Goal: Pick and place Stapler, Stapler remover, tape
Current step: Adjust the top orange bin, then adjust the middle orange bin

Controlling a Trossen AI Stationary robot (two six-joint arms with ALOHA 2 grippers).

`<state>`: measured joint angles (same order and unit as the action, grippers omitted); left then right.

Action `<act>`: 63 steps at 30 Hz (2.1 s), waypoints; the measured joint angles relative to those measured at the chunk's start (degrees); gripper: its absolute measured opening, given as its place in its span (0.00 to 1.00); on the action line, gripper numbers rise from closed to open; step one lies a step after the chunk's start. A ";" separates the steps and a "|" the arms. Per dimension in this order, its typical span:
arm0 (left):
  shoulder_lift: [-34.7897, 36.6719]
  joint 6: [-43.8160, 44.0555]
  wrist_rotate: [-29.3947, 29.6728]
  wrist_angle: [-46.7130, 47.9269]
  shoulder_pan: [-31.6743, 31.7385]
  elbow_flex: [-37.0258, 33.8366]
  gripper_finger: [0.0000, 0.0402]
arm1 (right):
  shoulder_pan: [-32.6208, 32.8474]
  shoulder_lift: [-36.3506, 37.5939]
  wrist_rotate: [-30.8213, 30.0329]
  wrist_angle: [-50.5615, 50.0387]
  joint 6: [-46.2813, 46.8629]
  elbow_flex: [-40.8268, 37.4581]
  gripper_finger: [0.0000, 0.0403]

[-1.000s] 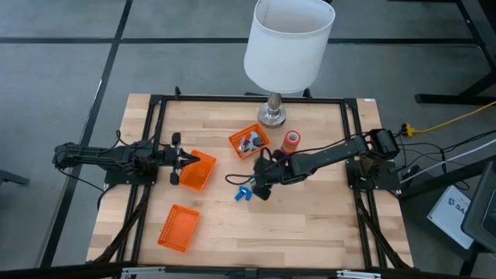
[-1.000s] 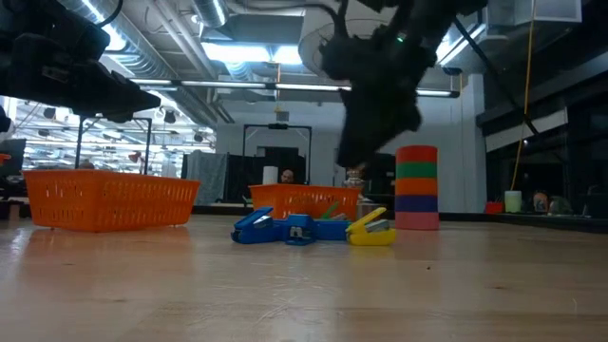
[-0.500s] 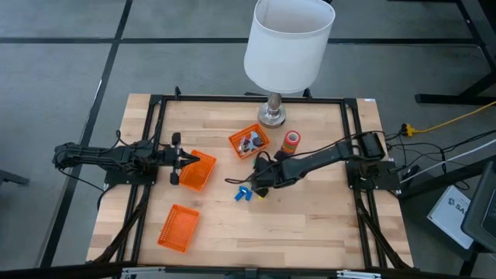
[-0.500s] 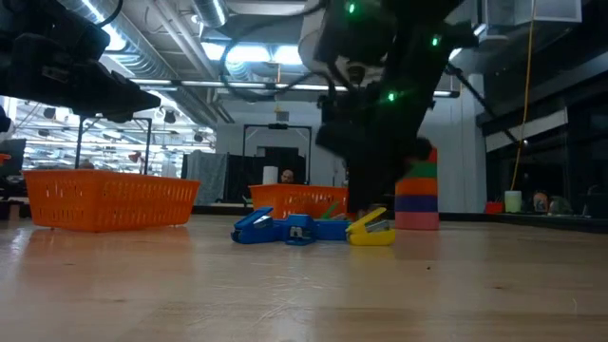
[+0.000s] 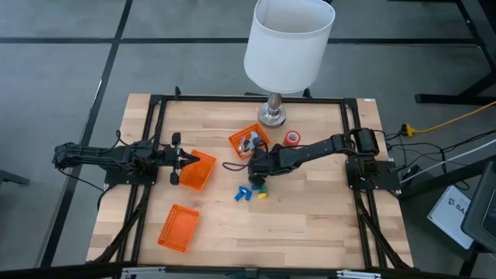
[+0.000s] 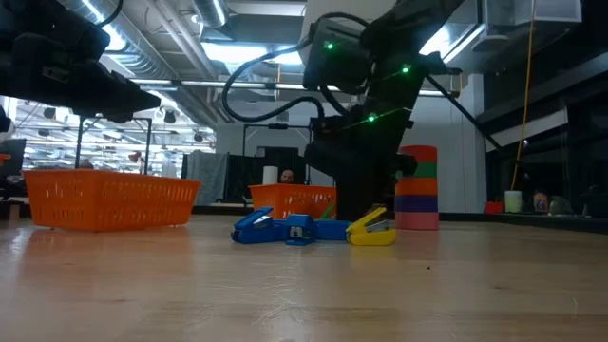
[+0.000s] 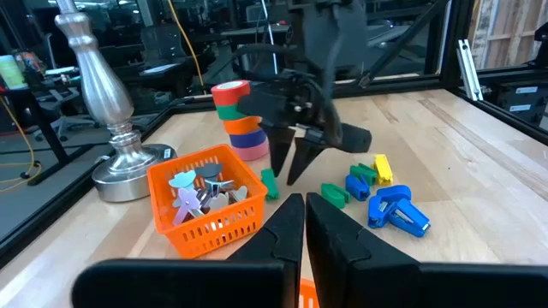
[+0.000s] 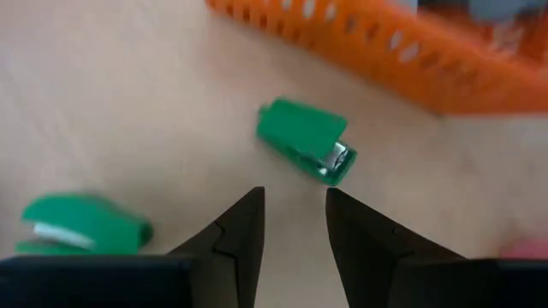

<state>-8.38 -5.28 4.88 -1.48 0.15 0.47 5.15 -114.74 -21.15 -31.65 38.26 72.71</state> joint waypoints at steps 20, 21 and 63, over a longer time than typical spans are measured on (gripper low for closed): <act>0.00 0.00 -0.02 0.00 0.00 0.00 0.03 | -7.71 0.00 -8.25 16.73 -26.46 1.64 0.32; -0.01 0.00 -0.02 0.00 0.02 0.00 0.03 | -8.45 0.00 -8.26 17.44 -27.43 1.65 0.32; -0.01 0.00 -0.02 -0.01 0.01 0.01 0.03 | -12.39 12.79 20.15 11.13 -49.01 1.66 0.32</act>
<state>-8.39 -5.27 4.86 -1.48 0.15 0.48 -7.25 -101.95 -1.00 -20.52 -10.74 74.37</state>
